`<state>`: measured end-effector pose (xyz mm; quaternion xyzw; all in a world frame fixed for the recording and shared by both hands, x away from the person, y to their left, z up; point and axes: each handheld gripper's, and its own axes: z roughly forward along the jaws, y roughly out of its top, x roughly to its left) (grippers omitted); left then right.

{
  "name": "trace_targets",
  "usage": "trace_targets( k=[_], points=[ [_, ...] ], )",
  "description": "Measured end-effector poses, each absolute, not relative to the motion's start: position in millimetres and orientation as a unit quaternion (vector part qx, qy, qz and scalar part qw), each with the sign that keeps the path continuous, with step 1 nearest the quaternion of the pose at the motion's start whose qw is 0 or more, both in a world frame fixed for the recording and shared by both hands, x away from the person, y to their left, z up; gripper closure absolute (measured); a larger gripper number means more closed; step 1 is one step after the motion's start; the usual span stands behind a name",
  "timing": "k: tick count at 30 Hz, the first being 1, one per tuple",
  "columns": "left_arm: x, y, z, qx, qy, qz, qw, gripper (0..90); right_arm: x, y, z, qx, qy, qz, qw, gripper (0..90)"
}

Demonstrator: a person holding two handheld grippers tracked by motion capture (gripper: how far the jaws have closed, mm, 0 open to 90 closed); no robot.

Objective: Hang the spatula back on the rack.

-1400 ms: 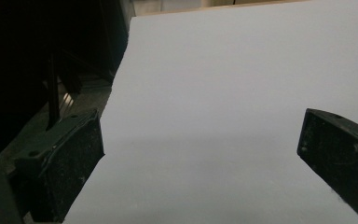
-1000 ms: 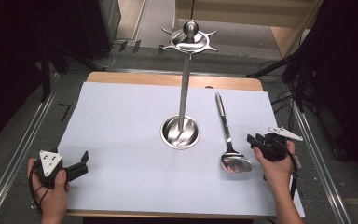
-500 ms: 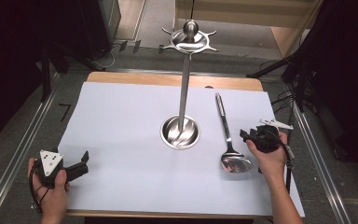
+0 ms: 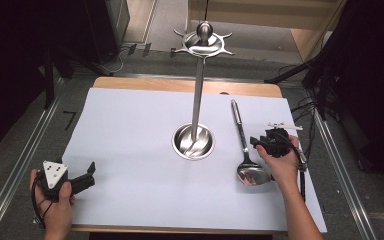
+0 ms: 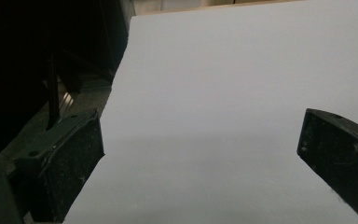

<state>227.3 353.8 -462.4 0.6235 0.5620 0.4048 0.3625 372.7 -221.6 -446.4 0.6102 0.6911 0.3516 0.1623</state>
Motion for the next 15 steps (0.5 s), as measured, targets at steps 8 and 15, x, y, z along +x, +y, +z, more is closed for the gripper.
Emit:
trace_targets(
  k=[8,15],
  points=[
    [227,354,-462,0.624,0.562,0.405,0.362,1.0,382,-212,-444,0.612,0.706,0.331,0.134,57.3],
    [227,354,-462,0.624,0.562,0.404,0.363,1.0,391,-205,-442,0.622,0.717,0.296,0.107,57.8]
  ],
)
